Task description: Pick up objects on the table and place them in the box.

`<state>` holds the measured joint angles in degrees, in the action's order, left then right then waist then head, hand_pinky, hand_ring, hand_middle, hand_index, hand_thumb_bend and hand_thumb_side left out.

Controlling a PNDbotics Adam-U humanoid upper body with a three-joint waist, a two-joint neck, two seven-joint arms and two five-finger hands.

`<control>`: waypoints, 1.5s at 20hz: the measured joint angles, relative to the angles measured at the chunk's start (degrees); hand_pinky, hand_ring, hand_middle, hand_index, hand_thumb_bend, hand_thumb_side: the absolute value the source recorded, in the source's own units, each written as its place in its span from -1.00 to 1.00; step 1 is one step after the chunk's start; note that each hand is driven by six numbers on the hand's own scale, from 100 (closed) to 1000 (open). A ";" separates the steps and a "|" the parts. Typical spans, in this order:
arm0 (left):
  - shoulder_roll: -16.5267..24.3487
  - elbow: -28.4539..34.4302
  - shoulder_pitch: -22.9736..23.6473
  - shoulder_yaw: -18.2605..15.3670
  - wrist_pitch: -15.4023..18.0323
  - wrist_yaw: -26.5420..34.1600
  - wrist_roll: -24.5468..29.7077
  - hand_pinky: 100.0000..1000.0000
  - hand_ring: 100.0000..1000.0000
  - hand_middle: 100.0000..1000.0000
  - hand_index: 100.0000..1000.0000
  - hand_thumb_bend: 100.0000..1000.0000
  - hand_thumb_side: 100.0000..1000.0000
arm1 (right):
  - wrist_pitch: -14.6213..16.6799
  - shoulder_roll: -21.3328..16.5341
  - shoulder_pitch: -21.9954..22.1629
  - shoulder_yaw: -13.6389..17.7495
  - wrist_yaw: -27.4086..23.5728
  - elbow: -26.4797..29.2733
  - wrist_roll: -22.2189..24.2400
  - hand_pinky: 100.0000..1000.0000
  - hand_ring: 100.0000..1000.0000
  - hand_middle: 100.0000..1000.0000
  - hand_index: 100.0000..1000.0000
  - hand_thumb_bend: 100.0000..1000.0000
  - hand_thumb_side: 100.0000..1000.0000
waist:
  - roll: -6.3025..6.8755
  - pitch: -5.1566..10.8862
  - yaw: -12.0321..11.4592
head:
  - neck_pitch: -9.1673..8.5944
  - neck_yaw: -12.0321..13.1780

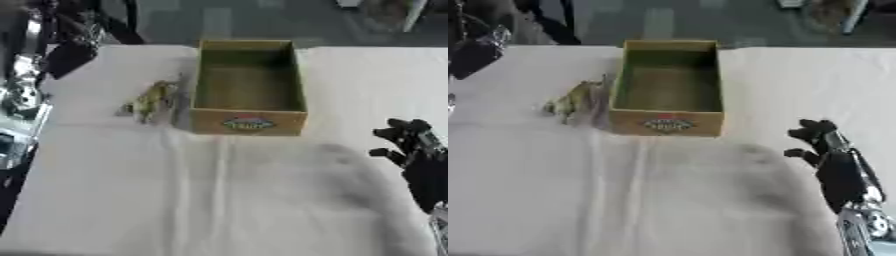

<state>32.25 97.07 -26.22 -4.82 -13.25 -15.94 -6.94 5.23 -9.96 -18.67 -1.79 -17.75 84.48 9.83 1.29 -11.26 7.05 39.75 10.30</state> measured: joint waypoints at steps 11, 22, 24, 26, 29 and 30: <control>3.02 -10.35 -11.58 6.22 -4.38 -15.40 17.28 -0.10 -0.11 -0.02 0.29 0.03 -0.52 | -0.23 0.02 0.22 -0.07 0.00 -0.01 0.19 0.09 0.59 0.13 0.47 -1.00 0.41 | 0.06 0.68 0.17 | 0.80 0.20; -1.42 -39.95 -24.82 9.84 -2.15 -29.48 31.17 -0.11 -0.14 -0.08 0.24 0.44 -0.27 | -0.30 0.08 0.58 -0.40 0.00 -0.06 0.26 0.09 0.59 0.13 0.47 -1.00 0.42 | 0.35 1.05 0.76 | 1.53 0.70; -2.59 -44.03 -25.87 9.59 -1.93 -31.18 31.22 -0.12 -0.15 -0.09 0.23 0.45 -0.28 | -0.35 0.08 0.60 -0.41 0.01 -0.07 0.32 0.09 0.59 0.13 0.47 -1.00 0.42 | 0.41 1.06 0.82 | 1.55 0.72; -3.46 -47.24 -26.57 9.28 -1.69 -32.81 30.94 -0.12 -0.16 -0.10 0.21 0.47 -0.29 | -0.39 0.08 0.61 -0.42 0.01 -0.09 0.36 0.09 0.59 0.13 0.47 -1.00 0.42 | 0.39 1.06 0.98 | 1.73 0.79; -4.62 -50.78 -27.11 8.80 -1.37 -34.74 30.43 -0.12 -0.16 -0.10 0.21 0.50 -0.28 | -0.41 0.08 0.71 -0.42 0.01 -0.19 0.38 0.09 0.59 0.13 0.47 -1.00 0.42 | 0.43 1.07 1.14 | 1.93 0.94; -4.88 -51.73 -27.19 8.74 -1.29 -35.31 30.31 -0.12 -0.15 -0.09 0.22 0.52 -0.28 | -0.42 0.09 0.74 -0.43 0.01 -0.21 0.39 0.09 0.59 0.13 0.47 -1.00 0.42 | 0.44 1.07 1.16 | 1.95 0.96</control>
<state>27.37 45.35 -53.41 3.92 -14.54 -51.24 23.37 4.81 -9.88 -17.93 -2.22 -17.74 84.27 10.22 1.73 -10.19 8.22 41.69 11.26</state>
